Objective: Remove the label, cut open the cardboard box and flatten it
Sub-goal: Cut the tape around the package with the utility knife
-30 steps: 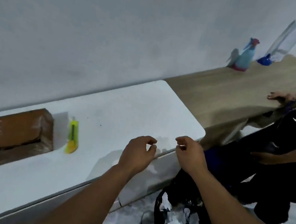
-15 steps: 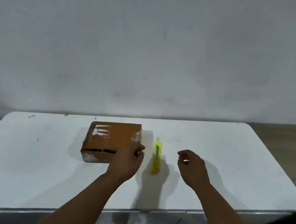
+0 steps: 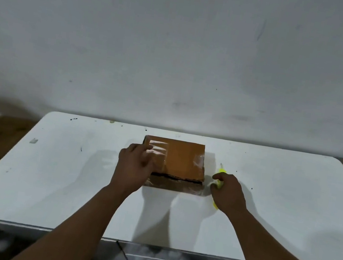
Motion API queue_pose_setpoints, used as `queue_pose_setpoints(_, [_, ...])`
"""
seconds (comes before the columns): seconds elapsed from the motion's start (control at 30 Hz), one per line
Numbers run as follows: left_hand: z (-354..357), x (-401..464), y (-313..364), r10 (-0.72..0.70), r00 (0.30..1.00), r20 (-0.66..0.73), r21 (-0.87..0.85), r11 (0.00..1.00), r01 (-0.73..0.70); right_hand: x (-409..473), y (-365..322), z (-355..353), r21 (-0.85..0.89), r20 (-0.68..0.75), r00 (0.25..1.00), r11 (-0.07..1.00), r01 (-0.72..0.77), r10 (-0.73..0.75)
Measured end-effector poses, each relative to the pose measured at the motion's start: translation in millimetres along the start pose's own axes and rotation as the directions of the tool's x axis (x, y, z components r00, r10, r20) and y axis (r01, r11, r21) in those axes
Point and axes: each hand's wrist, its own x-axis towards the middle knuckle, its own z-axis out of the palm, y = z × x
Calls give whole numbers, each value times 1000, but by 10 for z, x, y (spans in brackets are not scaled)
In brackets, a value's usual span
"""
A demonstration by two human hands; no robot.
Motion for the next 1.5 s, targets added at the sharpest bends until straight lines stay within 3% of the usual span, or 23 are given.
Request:
queue_pose_setpoints(0.2, [53,110,-290,-49,962,269,-95,992,77,89,-12,106,-145,49,999,989,11,-4])
queue_pose_setpoints(0.33, [111,117,-348,-39,941,337,-187,976,108,71,25,143,-156,5,1000,987,-26,27])
queue_pose_setpoints(0.5, [189,76,-437,-2,952,308,-245,966,81,38,60,111,-68,-42,990,988,-139,136])
queue_pose_setpoints(0.8, [292,61,-510,81,971,223,-245,969,-24,62,90,13,60,30,959,957,-284,283])
queue_pose_setpoints(0.97, [300,70,-528,83,972,218,-252,967,-26,5,15,14,209,14,971,949,-235,238])
queue_pose_setpoints(1.13, [300,61,-516,91,973,213,-264,964,-32,-6,-142,-39,550,87,973,804,-226,214])
queue_pose_setpoints(1.33, [299,63,-508,93,973,209,-267,963,-34,13,-271,-74,622,183,960,732,-278,210])
queue_pose_setpoints(1.5, [295,59,-495,102,973,209,-282,959,-40,-36,-307,-84,692,160,974,686,-225,158])
